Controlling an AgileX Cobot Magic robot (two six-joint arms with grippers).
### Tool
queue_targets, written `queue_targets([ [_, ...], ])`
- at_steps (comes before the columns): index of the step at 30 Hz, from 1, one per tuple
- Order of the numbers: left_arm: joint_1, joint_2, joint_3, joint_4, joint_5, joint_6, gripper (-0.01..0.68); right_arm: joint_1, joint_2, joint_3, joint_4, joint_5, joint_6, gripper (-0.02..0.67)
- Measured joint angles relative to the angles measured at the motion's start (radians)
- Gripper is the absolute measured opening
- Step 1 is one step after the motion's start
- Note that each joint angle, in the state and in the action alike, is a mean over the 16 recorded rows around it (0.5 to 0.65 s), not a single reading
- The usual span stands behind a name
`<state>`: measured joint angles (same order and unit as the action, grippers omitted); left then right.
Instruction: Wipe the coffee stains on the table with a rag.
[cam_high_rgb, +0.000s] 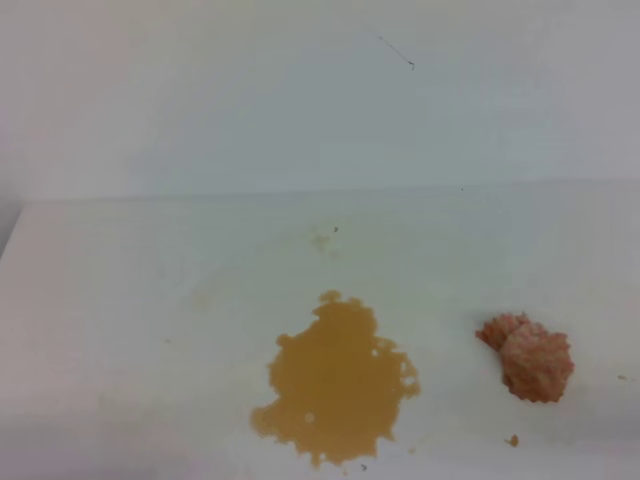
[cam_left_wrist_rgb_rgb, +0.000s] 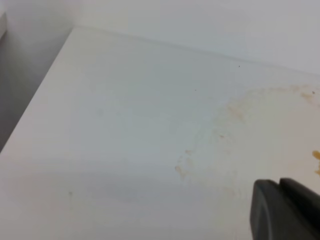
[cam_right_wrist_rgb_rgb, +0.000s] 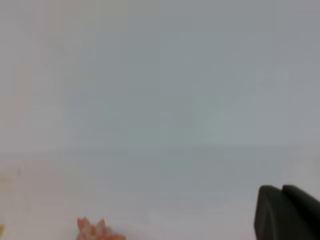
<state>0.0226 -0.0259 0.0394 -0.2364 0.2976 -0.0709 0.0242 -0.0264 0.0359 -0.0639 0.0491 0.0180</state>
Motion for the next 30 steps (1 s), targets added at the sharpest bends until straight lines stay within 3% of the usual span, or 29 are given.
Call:
queue_targets([
  [6, 0.000, 0.000, 0.000, 0.000, 0.000, 0.000, 0.001, 0.000, 0.001, -0.016, 0.003, -0.194, 0.012, -0.003],
  [13, 0.000, 0.000, 0.000, 0.000, 0.000, 0.000, 0.001, 0.000, 0.019, -0.097, 0.005, -0.256, 0.028, -0.003],
  [24, 0.000, 0.000, 0.000, 0.000, -0.004, 0.000, 0.001, 0.000, 0.227, -0.356, 0.018, 0.058, 0.036, -0.003],
  [30, 0.000, 0.000, 0.000, 0.000, -0.008, 0.000, 0.001, 0.000, 0.389, -0.477, 0.102, 0.178, 0.017, -0.003],
])
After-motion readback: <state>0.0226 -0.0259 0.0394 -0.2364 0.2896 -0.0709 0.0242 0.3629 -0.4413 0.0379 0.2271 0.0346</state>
